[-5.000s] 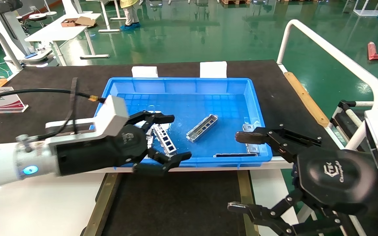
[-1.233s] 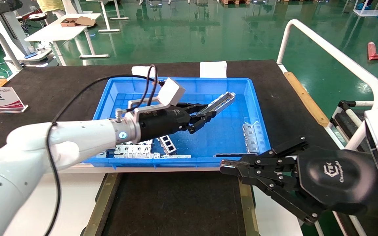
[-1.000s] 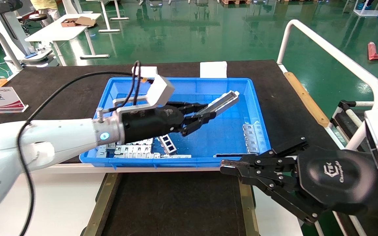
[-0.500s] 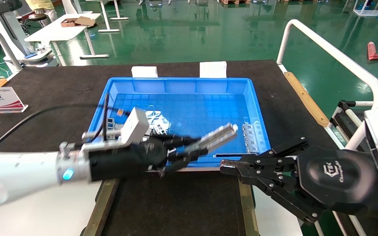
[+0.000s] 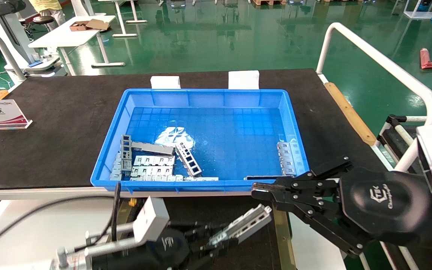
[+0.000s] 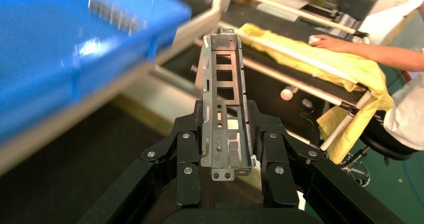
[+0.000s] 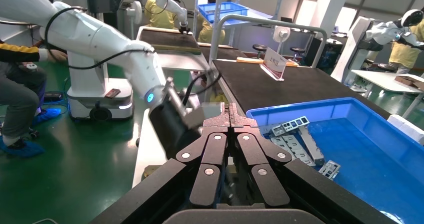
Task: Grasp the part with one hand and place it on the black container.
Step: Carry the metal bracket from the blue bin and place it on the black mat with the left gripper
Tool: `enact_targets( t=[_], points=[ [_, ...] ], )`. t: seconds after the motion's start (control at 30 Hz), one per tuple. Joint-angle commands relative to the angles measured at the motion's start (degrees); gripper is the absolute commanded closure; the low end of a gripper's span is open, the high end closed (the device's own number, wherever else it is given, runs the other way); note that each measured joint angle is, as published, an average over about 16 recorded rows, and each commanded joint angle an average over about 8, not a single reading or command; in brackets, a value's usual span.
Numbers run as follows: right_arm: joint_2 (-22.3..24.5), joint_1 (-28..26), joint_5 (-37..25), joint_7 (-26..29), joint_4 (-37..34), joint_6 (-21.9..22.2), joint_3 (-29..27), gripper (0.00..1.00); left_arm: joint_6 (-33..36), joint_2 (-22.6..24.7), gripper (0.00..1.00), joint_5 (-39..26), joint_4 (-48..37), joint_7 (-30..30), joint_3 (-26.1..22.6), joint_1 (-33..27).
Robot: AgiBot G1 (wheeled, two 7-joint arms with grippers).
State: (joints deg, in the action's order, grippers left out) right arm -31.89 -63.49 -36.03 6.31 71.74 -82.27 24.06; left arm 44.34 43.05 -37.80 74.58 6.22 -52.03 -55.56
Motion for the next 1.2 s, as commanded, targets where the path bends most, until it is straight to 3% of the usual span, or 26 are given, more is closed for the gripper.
enact_targets(
  t=[0.03,0.27,0.53,0.93,1.2],
  points=[
    [0.0,0.0,0.0,0.0,0.0,0.0,0.0,1.0,-2.7,-0.8,1.0,0.0,2.0,0.9,-0.5,2.4],
    [0.0,0.0,0.0,0.0,0.0,0.0,0.0,1.0,-11.6,0.8,1.0,0.1,1.4,3.2,-2.2,7.7],
    [0.0,0.0,0.0,0.0,0.0,0.0,0.0,1.0,-24.6,6.6,1.0,0.5,-0.3,6.2,-3.5,11.0],
    [0.0,0.0,0.0,0.0,0.0,0.0,0.0,1.0,-39.8,17.2,1.0,3.3,-6.6,10.9,-4.1,11.8],
    [0.0,0.0,0.0,0.0,0.0,0.0,0.0,1.0,-45.6,23.8,1.0,5.1,-11.6,12.8,-3.1,10.8]
  ],
)
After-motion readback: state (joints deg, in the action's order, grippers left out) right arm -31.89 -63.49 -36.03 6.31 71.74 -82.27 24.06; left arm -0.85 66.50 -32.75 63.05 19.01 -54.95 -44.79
